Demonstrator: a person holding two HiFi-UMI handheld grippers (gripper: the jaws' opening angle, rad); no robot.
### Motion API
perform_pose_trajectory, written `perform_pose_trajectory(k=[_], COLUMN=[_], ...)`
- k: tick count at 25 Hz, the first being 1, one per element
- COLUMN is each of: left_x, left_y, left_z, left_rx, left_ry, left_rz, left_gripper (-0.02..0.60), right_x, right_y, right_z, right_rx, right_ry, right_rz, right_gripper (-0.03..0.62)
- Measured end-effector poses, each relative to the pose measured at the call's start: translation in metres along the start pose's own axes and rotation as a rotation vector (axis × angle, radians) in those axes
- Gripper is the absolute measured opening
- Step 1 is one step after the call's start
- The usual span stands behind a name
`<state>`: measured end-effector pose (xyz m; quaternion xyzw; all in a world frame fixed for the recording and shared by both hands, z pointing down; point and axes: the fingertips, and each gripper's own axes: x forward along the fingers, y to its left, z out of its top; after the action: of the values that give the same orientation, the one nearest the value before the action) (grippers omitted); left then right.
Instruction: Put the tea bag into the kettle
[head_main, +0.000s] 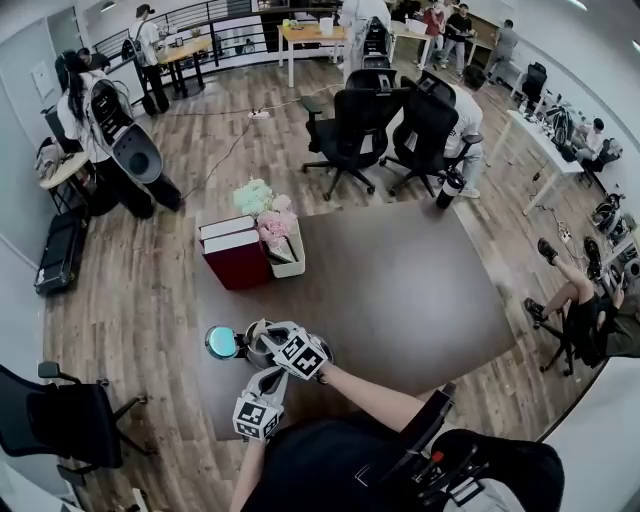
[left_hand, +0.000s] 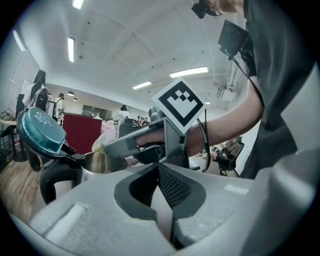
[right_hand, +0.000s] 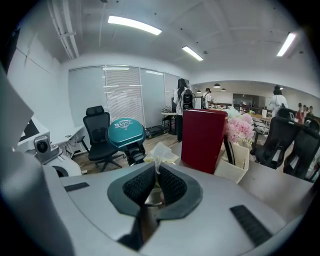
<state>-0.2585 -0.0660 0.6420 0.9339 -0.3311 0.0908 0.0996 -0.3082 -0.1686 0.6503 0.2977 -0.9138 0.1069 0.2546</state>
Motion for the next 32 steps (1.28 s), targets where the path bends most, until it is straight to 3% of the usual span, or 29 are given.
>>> perform_pose_trajectory(k=[6,16,24,32], left_x=[0.002,0.0,-0.002,0.001], left_y=[0.001,-0.004,0.002,0.003], left_z=[-0.001,-0.008,-0.011,-0.016], left_rx=[-0.001,-0.01,-0.027,-0.029], left_ry=[0.007,0.022,0.026,0.038], left_rz=[-0.004,-0.007,0.001,-0.011], left_gripper=[0.005,0.005,0.005,0.005], right_x=[0.003,0.002,0.003,0.007], right_y=[-0.002,0.008,0.01,0.007], right_z=[-0.002,-0.003,0.0,-0.008], right_rx=[-0.035,-0.189,-0.22,-0.267], right_ry=[0.019,0.054,0.031,0.079], right_rz=[-0.009,-0.036,-0.064,-0.076], right_gripper=[0.025,0.025,0.025,0.025])
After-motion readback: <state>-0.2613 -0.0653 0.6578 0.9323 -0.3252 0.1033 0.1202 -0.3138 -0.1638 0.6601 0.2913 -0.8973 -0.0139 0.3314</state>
